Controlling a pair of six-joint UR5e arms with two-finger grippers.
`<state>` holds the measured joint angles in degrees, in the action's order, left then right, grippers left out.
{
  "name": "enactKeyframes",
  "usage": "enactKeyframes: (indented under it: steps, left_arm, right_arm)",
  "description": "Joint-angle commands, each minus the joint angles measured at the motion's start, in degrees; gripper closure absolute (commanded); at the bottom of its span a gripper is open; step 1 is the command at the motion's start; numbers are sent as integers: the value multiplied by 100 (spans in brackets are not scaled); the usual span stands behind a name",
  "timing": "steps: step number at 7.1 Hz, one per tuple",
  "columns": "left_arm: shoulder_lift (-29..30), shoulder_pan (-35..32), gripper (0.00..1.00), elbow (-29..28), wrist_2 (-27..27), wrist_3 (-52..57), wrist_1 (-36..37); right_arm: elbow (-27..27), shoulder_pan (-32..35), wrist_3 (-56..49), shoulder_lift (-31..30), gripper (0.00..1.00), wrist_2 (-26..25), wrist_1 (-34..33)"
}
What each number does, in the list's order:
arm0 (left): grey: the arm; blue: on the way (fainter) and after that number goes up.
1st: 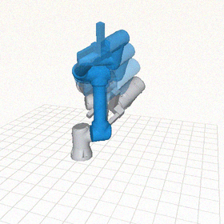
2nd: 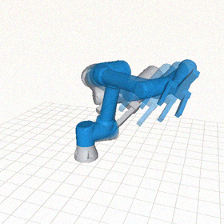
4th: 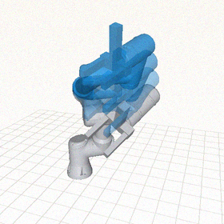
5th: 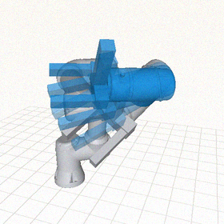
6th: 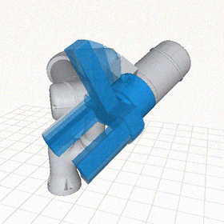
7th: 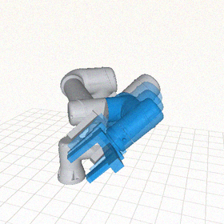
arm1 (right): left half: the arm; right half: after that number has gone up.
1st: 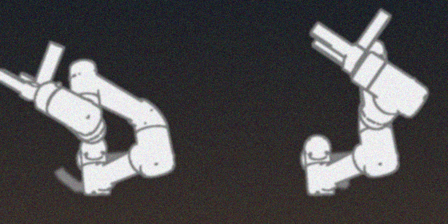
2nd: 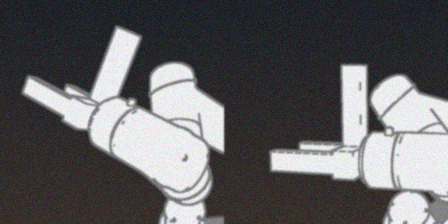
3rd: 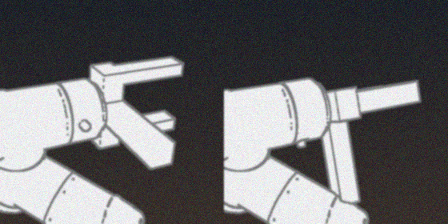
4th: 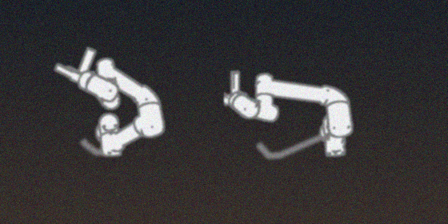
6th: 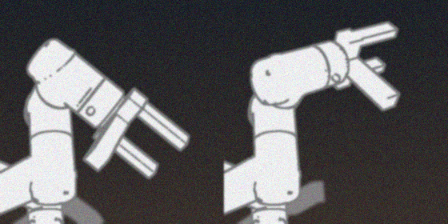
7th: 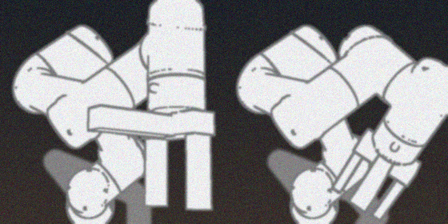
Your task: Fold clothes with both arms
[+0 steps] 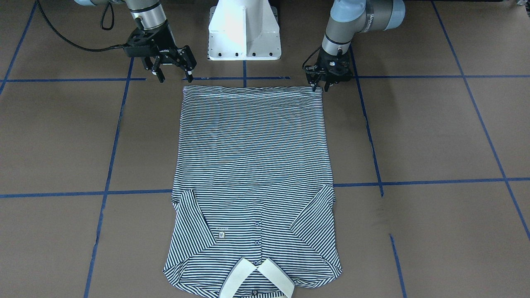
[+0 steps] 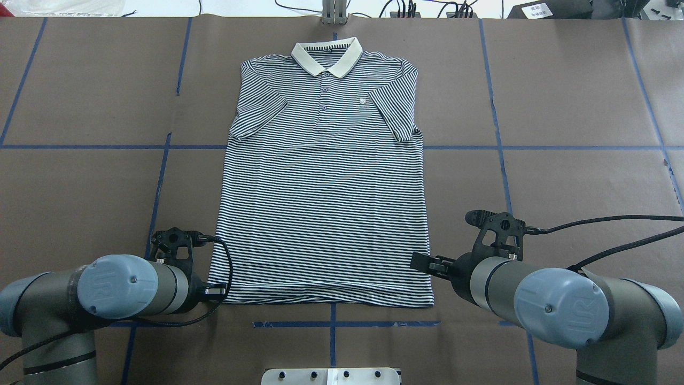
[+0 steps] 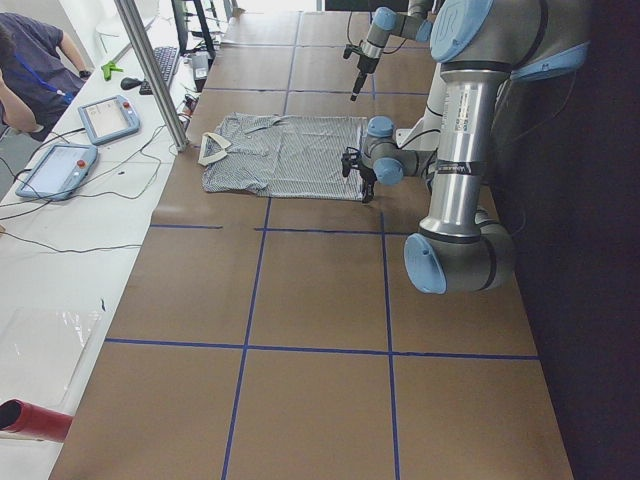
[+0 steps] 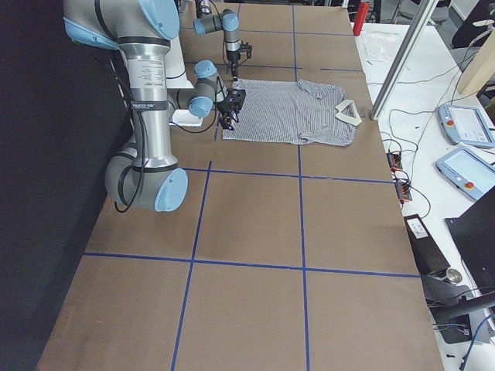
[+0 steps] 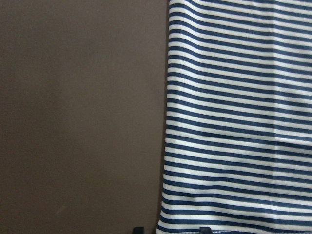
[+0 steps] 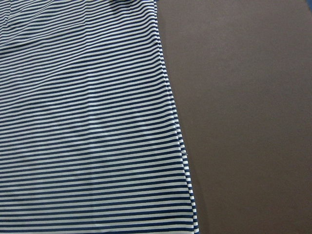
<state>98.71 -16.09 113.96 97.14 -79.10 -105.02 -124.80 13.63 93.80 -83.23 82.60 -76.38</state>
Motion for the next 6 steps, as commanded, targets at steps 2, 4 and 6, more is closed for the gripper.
enactKeyframes:
  steps: [2, 4, 6]
  left_arm:
    - [34, 149, 51, -57, 6, 0, -1]
    - [52, 168, 67, -58, 15, -9, -1]
    - [113, 159, 97, -23, 15, 0, 8]
  right_arm:
    - [0, 8, 7, 0, 2, -7, 0]
    - [-9, 8, 7, 9, 2, -7, 0]
    - [-9, 0, -2, 18, 2, -7, 9]
